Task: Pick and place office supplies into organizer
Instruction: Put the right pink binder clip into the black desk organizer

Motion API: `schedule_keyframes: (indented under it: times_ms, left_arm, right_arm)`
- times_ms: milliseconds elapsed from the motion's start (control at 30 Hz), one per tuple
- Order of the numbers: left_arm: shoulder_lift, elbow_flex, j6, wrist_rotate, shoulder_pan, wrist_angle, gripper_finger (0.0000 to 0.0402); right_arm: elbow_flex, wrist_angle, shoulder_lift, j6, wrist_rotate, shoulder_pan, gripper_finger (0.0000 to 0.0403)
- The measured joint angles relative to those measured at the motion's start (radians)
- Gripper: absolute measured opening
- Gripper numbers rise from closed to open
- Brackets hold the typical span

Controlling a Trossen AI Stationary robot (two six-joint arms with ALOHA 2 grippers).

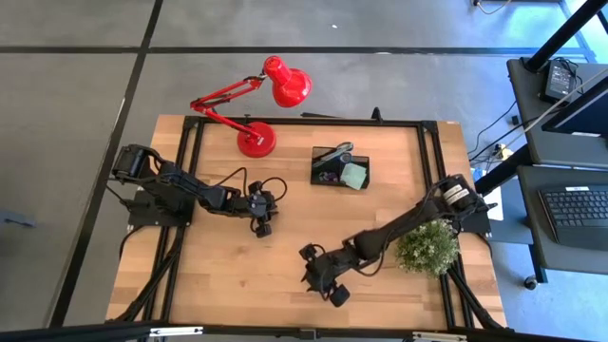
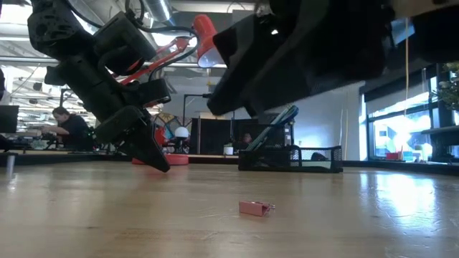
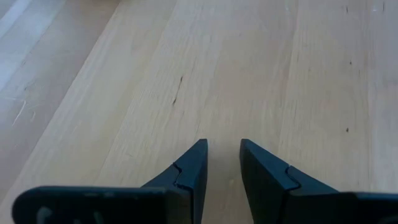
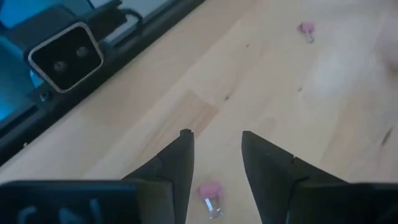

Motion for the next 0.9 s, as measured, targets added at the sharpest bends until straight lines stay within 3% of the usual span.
schedule_keyframes:
  times_ms: [367, 700, 900]
  left_arm:
    - [0.0, 0.0, 0.0, 0.0, 0.0, 0.0, 0.0088]
    - [0.0, 0.0, 0.0, 0.0, 0.0, 0.0, 0.0088]
    - [0.0, 0.0, 0.0, 0.0, 0.0, 0.0, 0.0088]
  right_arm:
    - [0.0, 0.004, 0.002, -0.005, 0.006, 0.0, 0.014]
    - [0.0, 0.015, 0.002, 0.102, 0.006, 0.0, 0.0192]
    - [0.001, 0.04, 0.002, 0.093, 0.006, 0.0, 0.0201]
